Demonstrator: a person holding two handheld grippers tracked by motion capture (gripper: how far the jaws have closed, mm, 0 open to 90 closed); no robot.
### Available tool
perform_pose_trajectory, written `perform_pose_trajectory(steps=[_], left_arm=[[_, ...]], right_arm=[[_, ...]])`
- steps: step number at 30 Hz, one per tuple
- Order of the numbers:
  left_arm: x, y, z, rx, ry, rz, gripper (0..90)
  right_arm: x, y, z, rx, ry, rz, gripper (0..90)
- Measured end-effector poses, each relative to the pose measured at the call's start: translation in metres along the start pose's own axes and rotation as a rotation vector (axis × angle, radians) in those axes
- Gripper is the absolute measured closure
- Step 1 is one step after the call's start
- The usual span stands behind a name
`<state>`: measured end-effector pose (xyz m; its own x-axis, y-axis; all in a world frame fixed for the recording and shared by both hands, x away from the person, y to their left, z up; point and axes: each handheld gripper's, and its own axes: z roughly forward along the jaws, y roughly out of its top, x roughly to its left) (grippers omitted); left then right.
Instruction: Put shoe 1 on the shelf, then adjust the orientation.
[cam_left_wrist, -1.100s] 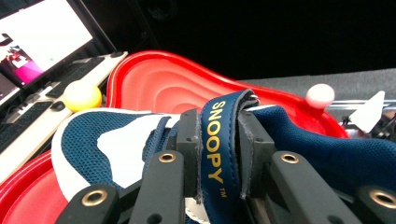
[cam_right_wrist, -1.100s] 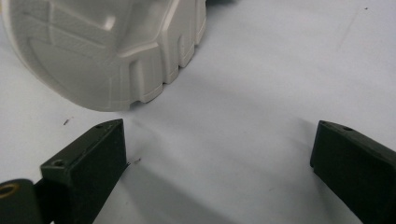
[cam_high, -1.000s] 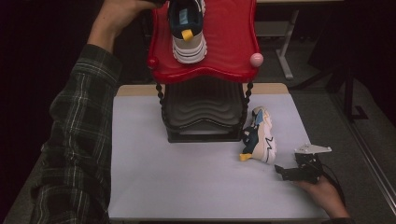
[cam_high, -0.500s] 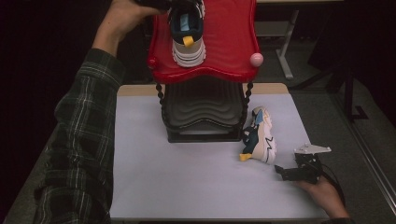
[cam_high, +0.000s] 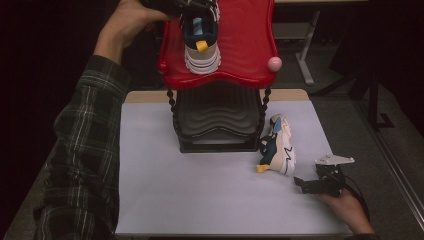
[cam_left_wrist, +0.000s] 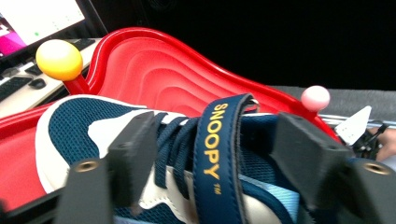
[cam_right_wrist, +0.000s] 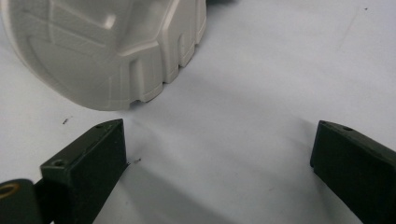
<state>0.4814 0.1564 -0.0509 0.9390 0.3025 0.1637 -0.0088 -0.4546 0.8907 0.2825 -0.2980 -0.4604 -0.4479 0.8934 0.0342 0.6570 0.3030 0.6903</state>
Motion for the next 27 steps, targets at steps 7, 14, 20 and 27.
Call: perform_pose_trajectory(steps=[7,14,20,27], left_arm=[[-0.012,-0.010,-0.015,-0.008,-0.008,-0.038,14.1],[-0.036,-0.027,-0.033,-0.009,-0.007,-0.051,13.0],[-0.055,-0.049,-0.047,-0.004,0.021,-0.078,13.0],[-0.074,-0.078,-0.063,-0.017,0.052,-0.102,13.1]], right_arm=[[0.000,0.000,0.000,-0.001,-0.002,-0.001,3.1],[0.001,0.000,0.000,0.001,-0.003,0.000,3.1],[0.001,0.000,0.000,0.003,-0.005,-0.001,3.0],[0.001,0.000,0.000,0.005,-0.007,-0.004,3.1]])
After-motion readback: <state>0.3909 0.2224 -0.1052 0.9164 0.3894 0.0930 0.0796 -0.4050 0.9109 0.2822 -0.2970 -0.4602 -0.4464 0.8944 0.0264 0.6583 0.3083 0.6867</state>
